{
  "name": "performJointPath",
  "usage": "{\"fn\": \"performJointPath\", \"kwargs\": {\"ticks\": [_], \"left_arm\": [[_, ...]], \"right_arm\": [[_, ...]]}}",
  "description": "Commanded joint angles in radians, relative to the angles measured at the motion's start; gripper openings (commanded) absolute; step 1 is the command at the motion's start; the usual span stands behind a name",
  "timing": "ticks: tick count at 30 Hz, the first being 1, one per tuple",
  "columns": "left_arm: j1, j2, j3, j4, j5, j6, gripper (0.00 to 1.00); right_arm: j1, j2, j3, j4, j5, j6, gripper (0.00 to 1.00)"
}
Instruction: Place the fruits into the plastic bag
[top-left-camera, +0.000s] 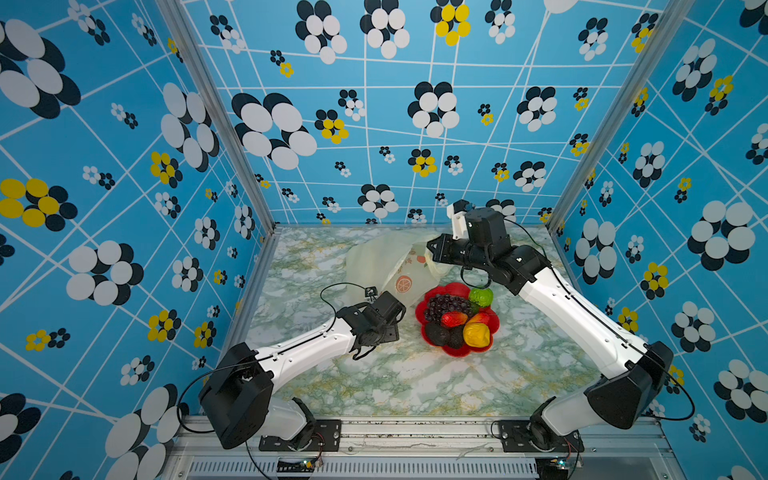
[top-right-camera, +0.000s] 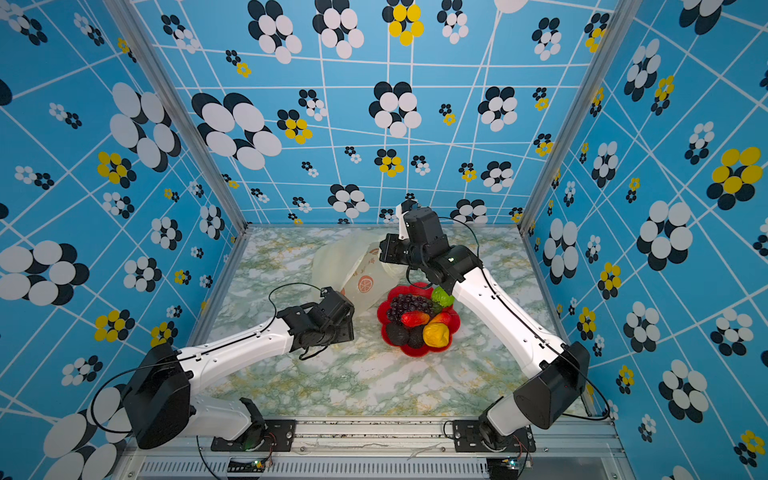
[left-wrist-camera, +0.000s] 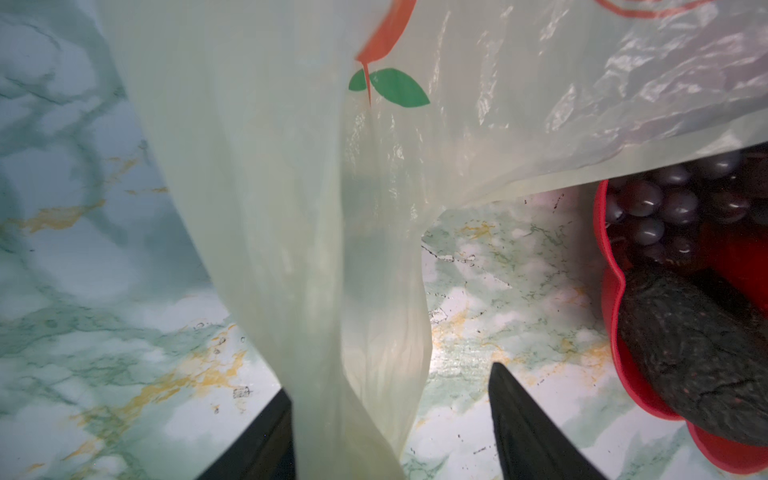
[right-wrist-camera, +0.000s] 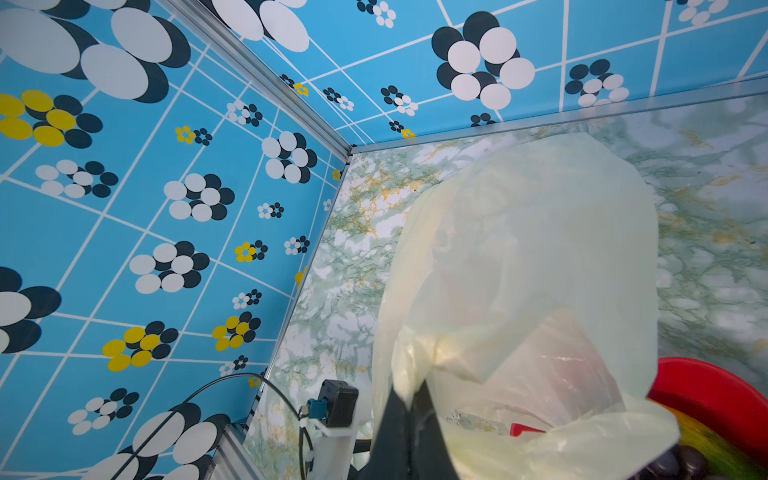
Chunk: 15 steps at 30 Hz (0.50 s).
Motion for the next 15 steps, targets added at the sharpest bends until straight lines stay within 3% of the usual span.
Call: {"fn": "performJointPath", "kwargs": {"ticks": [1, 3, 5, 9, 15], "left_arm": [[-0.012, 0.042, -0.014, 0.019, -0.026, -0.013, 0.64], [-0.017, 0.071, -0.006, 0.019, -0.028, -0.013, 0.60], [-0.026, 0.085, -0.003, 0.017, -0.029, -0.013, 0.47], [-0.030, 0.049, 0.003, -0.020, -0.035, -0.010, 0.02], [-0.005, -0.148, 0.078, -0.200, -0.097, 0.094, 0.00]], "right_arm": [[0.008, -0.006, -0.018, 0.019, -0.013, 0.001, 0.00], [0.008, -0.010, -0.024, 0.019, -0.007, -0.001, 0.00], [0.007, -0.014, -0.028, 0.017, 0.003, -0.006, 0.00], [0.000, -0.020, -0.037, 0.011, 0.019, -0.018, 0.00], [-0.068, -0.015, -0.057, 0.005, 0.001, -0.029, 0.00]]}}
